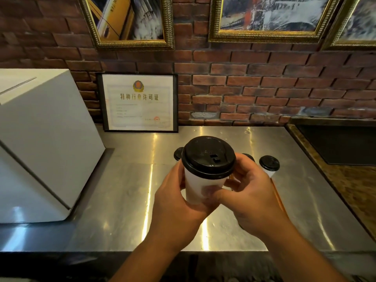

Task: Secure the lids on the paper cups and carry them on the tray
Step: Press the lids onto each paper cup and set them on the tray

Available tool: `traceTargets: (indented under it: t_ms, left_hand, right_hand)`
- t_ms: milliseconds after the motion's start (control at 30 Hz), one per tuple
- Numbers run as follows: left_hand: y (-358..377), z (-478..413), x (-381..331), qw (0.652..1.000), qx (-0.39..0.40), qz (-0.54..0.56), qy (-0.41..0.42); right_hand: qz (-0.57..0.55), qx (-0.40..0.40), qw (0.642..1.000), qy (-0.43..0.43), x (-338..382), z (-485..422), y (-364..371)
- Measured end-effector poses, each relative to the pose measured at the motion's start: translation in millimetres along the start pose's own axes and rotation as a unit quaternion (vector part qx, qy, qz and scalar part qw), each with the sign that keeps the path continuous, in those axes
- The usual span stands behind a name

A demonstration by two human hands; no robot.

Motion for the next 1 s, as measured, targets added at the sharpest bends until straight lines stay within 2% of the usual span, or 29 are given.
traceTargets:
  t_ms: [200, 767, 1000]
  left_hand:
    - [5.6, -2.8, 7.7, 0.999, 0.041, -0.013, -0.001]
    - [15.5, -8.5, 10.6, 0.999, 0.043, -0.014, -0.011]
    - [16.0, -10.9, 12.0, 0.998, 0.051, -0.016, -0.021]
  right_hand:
    - [0.012, 0.036, 0.999, 0.004, -1.7, 2.8, 5.0]
    - [0.016, -0.013, 1.000, -0.011, -1.1, -6.2, 1.0]
    - [0.001, 0.006, 1.000, -0.030, 7.9, -7.6, 1.3]
Point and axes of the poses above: each hand's wrist, its own z-axis away from the middle knuckle, its own y-axis out of the palm, x = y × z, the point moved 8 cm from there along -z, towards the middle knuckle, and after that the axes turned 11 degrees about -x, right-handed, at the moved point
